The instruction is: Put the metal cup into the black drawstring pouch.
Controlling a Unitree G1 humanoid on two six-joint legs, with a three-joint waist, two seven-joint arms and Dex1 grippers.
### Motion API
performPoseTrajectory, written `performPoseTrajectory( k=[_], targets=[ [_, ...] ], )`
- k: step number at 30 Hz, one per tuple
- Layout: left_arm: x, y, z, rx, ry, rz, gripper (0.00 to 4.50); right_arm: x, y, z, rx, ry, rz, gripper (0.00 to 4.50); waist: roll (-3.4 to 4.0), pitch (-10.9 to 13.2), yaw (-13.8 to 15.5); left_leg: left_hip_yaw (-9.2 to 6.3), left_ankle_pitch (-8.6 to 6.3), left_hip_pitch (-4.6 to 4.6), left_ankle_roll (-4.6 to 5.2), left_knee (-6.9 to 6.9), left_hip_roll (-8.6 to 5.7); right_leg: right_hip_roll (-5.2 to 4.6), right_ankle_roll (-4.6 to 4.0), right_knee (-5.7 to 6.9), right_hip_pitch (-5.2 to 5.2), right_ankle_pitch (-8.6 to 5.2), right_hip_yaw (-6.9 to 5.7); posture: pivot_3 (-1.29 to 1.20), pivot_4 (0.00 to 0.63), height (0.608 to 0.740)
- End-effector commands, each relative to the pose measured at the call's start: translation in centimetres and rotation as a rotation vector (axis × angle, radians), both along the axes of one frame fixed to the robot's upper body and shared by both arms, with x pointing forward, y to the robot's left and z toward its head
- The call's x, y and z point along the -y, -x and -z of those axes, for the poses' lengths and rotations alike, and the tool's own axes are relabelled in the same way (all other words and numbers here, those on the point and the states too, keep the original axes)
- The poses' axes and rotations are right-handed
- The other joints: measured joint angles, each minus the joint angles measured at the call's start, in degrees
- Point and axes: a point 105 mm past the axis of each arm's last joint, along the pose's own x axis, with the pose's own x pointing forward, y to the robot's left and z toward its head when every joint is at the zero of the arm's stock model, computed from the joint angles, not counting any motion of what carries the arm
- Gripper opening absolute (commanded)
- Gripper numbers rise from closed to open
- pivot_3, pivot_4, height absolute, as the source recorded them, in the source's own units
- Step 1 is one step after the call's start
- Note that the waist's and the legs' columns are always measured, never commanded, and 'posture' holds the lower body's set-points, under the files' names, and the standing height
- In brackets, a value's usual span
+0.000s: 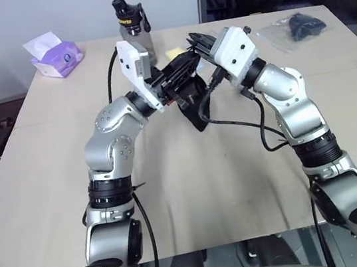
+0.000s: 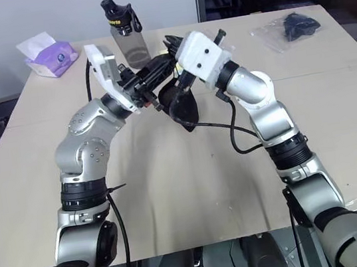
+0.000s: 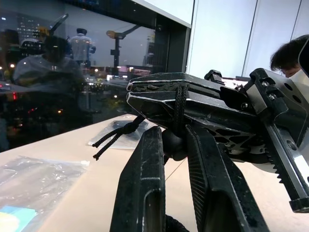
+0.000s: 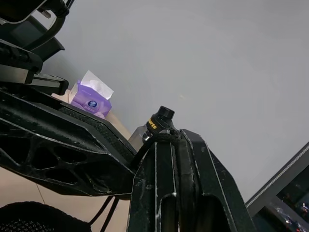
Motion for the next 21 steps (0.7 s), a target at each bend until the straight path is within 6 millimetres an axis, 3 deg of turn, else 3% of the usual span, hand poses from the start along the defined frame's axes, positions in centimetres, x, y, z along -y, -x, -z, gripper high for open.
performPoseTrajectory(
  k=[1, 5, 9, 15, 16, 18, 19, 21],
  targets=[
    [-0.5, -0.2, -0.3, 0.035, -0.037, -0.047, 0.12, 0.7, 1.9, -5.8, 0.182, -0.192, -0.018, 0.0, 0.01, 0.0, -0.1, 0.0, 0.0, 0.0, 0.0, 0.0, 0.0, 0.0, 0.0, 0.0, 0.0, 0.0, 0.0, 0.0, 0.15, 0.74],
    [-1.0, -0.6, 0.9, 0.009, -0.068, -0.068, 0.12, 2.6, 2.4, -9.1, 0.289, -0.345, 0.017, 0.0, 0.02, 0.0, 0.0, -0.01, 0.0, 0.01, 0.0, 0.0, 0.0, 0.01, 0.0, 0.06, -0.02, 0.0, 0.01, 0.0, 0.15, 0.74],
    [-1.6, -1.0, 3.6, -0.045, -0.14, -0.099, 0.12, 6.3, 3.8, -13.0, 0.507, -0.508, 0.137, 0.0, 0.02, 0.0, 0.2, 0.0, 0.0, 0.01, 0.0, -0.01, -0.01, -0.02, 0.0, 0.03, -0.01, 0.0, 0.0, 0.0, 0.15, 0.74],
    [-1.3, -0.2, 4.1, -0.046, -0.14, -0.051, 0.12, 6.6, 3.5, -13.0, 0.509, -0.517, 0.155, 0.0, 0.05, 0.0, -0.2, 0.05, 0.0, 0.0, 0.0, -0.01, -0.02, -0.03, -0.01, 0.02, -0.02, 0.0, 0.05, 0.0, 0.15, 0.74],
    [-1.1, 0.0, 4.0, -0.03, -0.145, -0.04, 1.13, 6.3, 3.5, -12.8, 0.499, -0.506, 0.143, 0.0, 0.05, 0.0, -0.2, 0.04, 0.0, 0.0, 0.0, -0.02, 0.0, -0.02, -0.01, 0.03, -0.03, 0.0, 0.05, 0.0, 0.15, 0.74],
    [-1.0, 0.1, 4.1, -0.019, -0.153, -0.045, 2.03, 5.4, 3.5, -12.2, 0.472, -0.466, 0.1, 0.0, 0.11, 0.0, -0.3, 0.05, 0.0, 0.05, 0.0, -0.07, 0.0, -0.02, -0.01, 0.04, -0.03, 0.0, 0.06, 0.0, 0.15, 0.74],
    [-0.9, 0.0, 4.1, -0.024, -0.15, -0.047, 2.37, 4.4, 3.5, -11.6, 0.438, -0.423, 0.056, 0.0, 0.11, 0.0, -0.2, 0.03, 0.0, 0.03, 0.0, -0.08, 0.0, -0.02, -0.01, 0.04, -0.03, 0.0, 0.03, 0.0, 0.15, 0.74],
    [-1.1, 0.0, 4.1, -0.032, -0.131, -0.055, 2.37, 2.5, 3.6, -10.3, 0.386, -0.326, -0.029, 0.0, 0.12, 0.1, -0.2, 0.01, 0.0, 0.02, 0.0, -0.08, 0.0, -0.02, -0.01, 0.03, -0.03, 0.0, 0.01, 0.0, 0.15, 0.74]
  ],
)
